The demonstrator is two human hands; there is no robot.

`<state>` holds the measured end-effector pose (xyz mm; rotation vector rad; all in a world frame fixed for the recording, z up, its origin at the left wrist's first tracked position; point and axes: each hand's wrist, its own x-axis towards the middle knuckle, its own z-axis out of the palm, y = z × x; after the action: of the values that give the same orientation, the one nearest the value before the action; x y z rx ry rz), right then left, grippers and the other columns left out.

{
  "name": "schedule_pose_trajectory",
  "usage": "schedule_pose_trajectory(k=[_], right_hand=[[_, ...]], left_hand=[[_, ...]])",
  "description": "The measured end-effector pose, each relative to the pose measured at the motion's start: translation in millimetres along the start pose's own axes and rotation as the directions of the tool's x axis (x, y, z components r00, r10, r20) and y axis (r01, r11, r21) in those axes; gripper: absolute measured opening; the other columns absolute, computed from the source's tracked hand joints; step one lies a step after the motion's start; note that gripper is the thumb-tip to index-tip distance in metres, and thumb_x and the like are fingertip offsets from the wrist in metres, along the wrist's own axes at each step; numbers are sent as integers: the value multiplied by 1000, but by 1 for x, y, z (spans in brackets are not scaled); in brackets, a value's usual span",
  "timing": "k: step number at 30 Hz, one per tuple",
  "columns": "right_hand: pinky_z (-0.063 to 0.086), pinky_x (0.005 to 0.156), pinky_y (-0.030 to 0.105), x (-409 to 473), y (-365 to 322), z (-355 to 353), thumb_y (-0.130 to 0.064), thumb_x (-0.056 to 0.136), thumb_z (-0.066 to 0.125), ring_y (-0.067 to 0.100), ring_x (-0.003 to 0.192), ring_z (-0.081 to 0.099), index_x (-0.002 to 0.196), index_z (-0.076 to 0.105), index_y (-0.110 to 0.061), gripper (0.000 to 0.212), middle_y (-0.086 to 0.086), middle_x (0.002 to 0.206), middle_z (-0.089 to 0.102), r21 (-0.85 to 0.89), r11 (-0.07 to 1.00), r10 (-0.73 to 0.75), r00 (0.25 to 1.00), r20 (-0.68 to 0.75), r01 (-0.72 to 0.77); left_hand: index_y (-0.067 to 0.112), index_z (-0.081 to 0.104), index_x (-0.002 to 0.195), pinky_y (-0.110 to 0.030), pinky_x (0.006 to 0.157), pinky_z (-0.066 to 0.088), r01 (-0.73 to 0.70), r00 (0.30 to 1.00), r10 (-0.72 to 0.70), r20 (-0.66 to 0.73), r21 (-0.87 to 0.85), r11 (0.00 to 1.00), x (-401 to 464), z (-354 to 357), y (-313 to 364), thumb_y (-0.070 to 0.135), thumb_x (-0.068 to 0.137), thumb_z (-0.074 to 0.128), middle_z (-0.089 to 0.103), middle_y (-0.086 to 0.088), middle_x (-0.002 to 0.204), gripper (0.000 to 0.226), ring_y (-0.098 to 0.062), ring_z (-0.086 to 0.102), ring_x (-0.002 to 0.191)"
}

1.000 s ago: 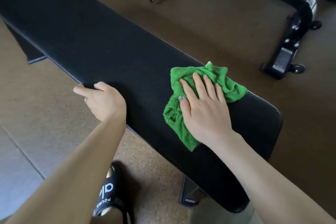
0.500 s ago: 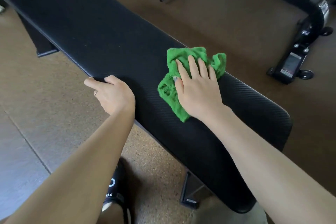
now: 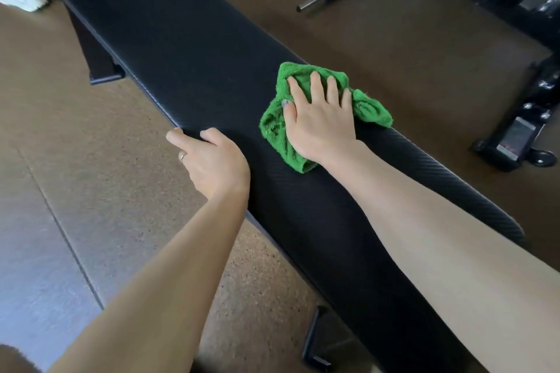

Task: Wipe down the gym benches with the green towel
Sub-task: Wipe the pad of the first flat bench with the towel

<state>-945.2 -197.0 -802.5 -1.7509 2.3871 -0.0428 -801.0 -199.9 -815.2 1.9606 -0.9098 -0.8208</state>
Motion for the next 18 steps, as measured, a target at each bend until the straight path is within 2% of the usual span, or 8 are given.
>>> schedule_pose_trajectory(k=[3,7,9,11,13,14,16,18], right_hand=[[1,128,59,12,-8,-1,-48,111,13,38,160,2,167,10,-32,58,11,175,6,-3,999,36,999,-7,-36],[5,128,57,-35,-27,10,-46,110,14,37,160,8,167,13,-29,59,12,175,11,1,999,40,998,-39,-40],[12,128,58,-80,-46,18,-47,106,12,38,159,16,166,21,-27,64,14,173,19,-6,1000,23,997,-74,-23],[16,127,59,-113,-67,25,-47,104,12,39,158,20,165,25,-25,67,15,171,23,-13,999,36,996,-81,-37],[16,127,59,-128,-86,28,-47,104,12,40,158,19,166,24,-26,66,15,172,21,-25,996,84,995,-44,-85],[15,127,59,-128,-93,29,-48,105,10,40,158,18,166,22,-27,66,15,172,19,-31,993,113,993,-36,-114],[13,128,59,-117,-106,26,-51,105,7,39,159,14,167,16,-31,66,12,174,15,-35,988,152,988,-29,-153],[8,129,57,-91,-117,21,-51,106,4,36,161,7,167,9,-35,63,9,175,8,-20,984,174,985,-12,-174]], left_hand=[[16,34,137,-43,79,38,-5,1000,5,-3,-18,1000,1,0,0,25,103,30,56,-14,119,35,-31,48,82],[20,32,139,-44,81,40,31,997,-26,71,-68,997,2,-4,-3,26,104,30,51,-13,124,36,-25,47,73],[21,30,139,-43,80,40,57,990,-41,135,-118,991,3,-7,-4,26,104,32,49,-12,125,35,-25,50,76],[23,30,132,-42,79,40,77,971,-24,238,-215,974,11,-17,-9,23,101,37,49,-10,122,32,-27,54,90],[26,29,121,-42,80,42,138,933,-31,359,-275,952,35,-34,-16,25,98,42,52,-4,117,26,-28,54,102],[26,29,120,-41,80,41,168,916,-51,398,-264,950,56,-42,-16,27,99,43,53,-4,117,25,-27,53,101],[28,29,128,-41,82,38,219,911,-118,396,-220,951,107,-48,-6,34,101,41,57,-11,126,31,-28,53,95],[30,28,137,-43,86,43,280,909,-187,373,-213,936,155,-42,17,39,101,38,60,-12,130,38,-28,54,94]])
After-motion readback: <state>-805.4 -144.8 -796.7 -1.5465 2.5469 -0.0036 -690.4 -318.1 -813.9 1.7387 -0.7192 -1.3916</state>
